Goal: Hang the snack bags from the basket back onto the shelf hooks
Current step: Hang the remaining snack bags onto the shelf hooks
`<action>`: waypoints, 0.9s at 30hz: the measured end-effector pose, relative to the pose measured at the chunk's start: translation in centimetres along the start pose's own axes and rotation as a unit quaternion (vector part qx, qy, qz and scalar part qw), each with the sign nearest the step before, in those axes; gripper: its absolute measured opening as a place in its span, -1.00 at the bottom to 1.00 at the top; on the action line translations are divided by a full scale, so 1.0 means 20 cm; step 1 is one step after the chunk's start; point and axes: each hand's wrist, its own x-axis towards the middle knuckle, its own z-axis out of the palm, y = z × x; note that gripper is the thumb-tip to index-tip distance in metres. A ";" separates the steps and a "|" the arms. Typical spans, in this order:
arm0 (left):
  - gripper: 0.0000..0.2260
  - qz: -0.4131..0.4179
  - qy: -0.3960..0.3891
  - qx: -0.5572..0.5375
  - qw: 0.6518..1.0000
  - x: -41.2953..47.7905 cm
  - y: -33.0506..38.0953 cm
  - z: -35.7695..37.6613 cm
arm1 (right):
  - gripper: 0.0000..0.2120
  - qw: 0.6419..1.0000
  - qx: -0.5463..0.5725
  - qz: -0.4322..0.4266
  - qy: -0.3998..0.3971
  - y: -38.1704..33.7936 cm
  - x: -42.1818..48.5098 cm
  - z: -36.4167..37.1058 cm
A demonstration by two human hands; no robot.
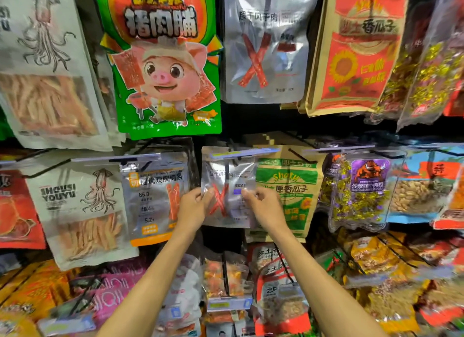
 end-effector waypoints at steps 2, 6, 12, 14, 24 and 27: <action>-0.60 -0.012 0.017 -0.008 1.000 0.03 0.00 0.02 | -0.58 1.000 -0.013 0.003 0.005 -0.01 0.03 0.00; -0.61 -0.024 0.020 -0.019 0.999 0.07 -0.03 0.03 | -0.59 1.000 -0.027 0.014 0.006 0.01 0.07 0.02; -0.78 -0.015 0.030 -0.001 0.999 0.01 -0.02 0.00 | -0.75 0.998 -0.054 0.012 -0.023 0.05 0.08 0.02; -0.90 -0.024 0.022 0.030 0.999 0.00 -0.03 -0.01 | -0.80 0.997 -0.067 0.006 -0.036 0.06 0.07 0.02; -0.33 0.009 -0.018 0.089 0.996 -0.10 0.02 0.03 | -0.73 0.985 -0.112 0.024 -0.131 0.05 -0.02 -0.10; -0.45 0.015 -0.015 0.101 0.995 -0.16 0.03 0.05 | -0.60 0.979 -0.146 0.021 -0.141 0.07 -0.05 -0.17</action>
